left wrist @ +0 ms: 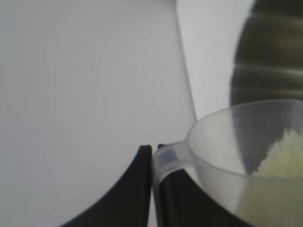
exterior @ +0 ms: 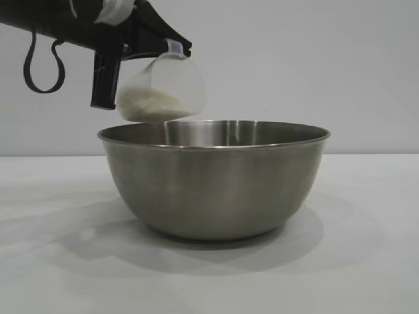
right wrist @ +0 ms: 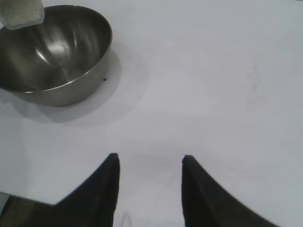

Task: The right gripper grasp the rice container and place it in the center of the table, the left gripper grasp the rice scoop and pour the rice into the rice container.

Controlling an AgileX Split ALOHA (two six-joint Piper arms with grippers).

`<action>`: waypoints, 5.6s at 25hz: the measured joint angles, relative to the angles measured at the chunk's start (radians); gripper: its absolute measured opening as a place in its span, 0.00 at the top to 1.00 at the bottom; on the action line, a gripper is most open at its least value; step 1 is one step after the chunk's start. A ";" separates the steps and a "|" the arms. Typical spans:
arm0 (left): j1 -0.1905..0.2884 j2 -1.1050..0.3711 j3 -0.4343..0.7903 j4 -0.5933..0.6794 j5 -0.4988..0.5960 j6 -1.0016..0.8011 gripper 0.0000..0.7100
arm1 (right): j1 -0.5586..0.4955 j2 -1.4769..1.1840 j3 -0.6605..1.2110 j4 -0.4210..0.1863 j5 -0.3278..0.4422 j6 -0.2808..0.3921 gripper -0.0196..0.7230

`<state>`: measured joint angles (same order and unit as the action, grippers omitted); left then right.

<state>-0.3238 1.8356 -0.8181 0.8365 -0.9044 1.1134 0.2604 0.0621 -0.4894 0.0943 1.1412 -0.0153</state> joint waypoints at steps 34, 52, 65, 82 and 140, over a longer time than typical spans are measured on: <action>-0.069 -0.062 -0.208 0.483 0.172 0.287 1.00 | 0.000 0.000 0.000 -0.019 -0.002 0.028 0.61; -0.096 -0.062 -0.210 0.205 0.193 -0.855 1.00 | 0.000 0.000 0.000 -0.019 -0.002 0.029 0.61; 0.209 -0.062 0.034 -0.158 0.064 -1.483 1.00 | 0.000 0.000 0.000 -0.019 -0.002 0.029 0.61; 0.251 0.152 0.296 -0.535 -0.226 -1.095 1.00 | 0.000 0.000 0.002 -0.019 -0.002 0.029 0.61; 0.567 -0.588 0.567 -0.293 0.153 -1.359 0.77 | 0.000 0.000 0.002 -0.019 -0.002 0.029 0.61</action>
<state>0.2427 1.2480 -0.2510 0.5432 -0.7512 -0.2458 0.2604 0.0621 -0.4878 0.0750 1.1392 0.0135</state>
